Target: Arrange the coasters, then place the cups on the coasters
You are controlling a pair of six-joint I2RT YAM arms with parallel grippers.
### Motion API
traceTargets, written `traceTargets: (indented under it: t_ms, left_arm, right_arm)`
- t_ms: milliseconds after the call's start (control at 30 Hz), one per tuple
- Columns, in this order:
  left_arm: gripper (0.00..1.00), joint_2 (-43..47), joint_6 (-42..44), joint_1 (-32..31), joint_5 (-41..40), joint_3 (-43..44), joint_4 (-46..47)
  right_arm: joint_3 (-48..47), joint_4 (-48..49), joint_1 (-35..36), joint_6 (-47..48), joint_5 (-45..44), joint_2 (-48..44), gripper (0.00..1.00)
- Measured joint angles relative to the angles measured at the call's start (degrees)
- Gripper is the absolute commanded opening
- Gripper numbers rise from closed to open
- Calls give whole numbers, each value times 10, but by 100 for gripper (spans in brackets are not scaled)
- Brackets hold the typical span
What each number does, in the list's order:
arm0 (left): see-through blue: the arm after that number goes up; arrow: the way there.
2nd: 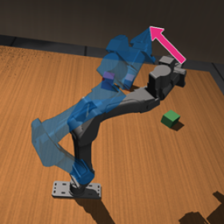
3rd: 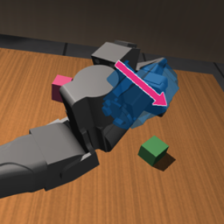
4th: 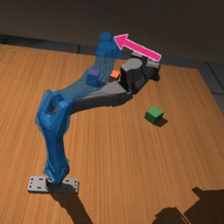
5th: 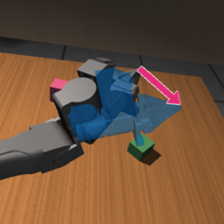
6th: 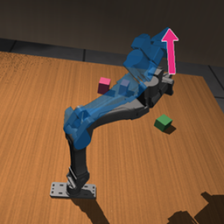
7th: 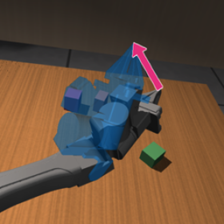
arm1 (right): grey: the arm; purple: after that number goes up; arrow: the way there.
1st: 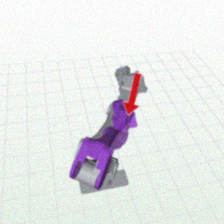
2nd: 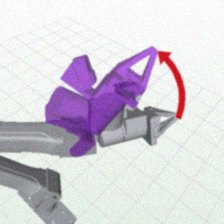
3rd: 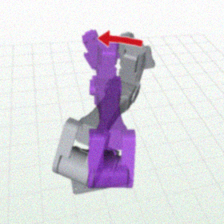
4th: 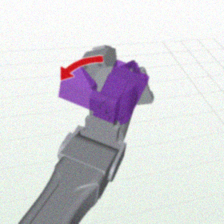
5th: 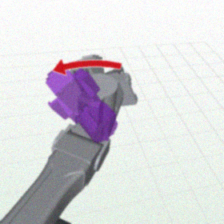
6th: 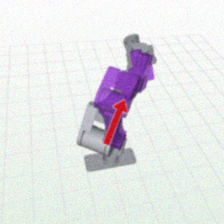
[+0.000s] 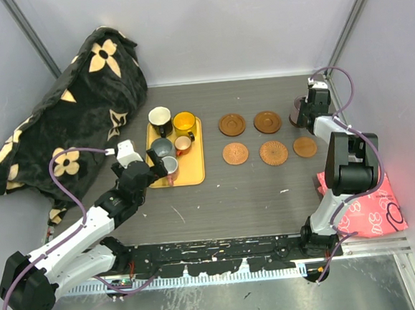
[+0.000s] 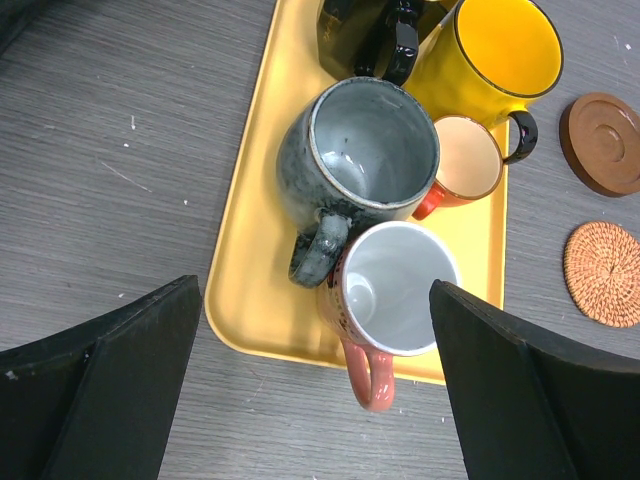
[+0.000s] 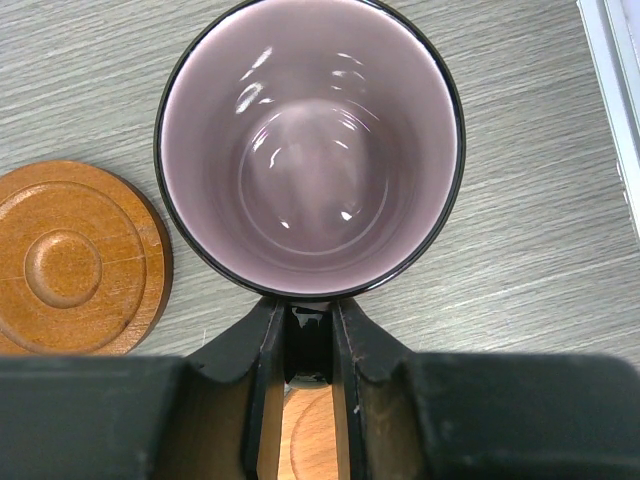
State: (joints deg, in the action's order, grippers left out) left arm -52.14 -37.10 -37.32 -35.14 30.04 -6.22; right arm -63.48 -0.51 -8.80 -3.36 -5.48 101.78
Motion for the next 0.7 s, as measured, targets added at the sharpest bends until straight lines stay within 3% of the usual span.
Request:
traceTargets:
  t_ms: [333,700]
  left_arm:
    - [98,0,0,0,0,0,0]
    - [98,5,0,0,0,0,0]
  right_arm:
    - [-1,-2,0,-2,0,0,31]
    - [-6,-5,0,-7,-7,0,42]
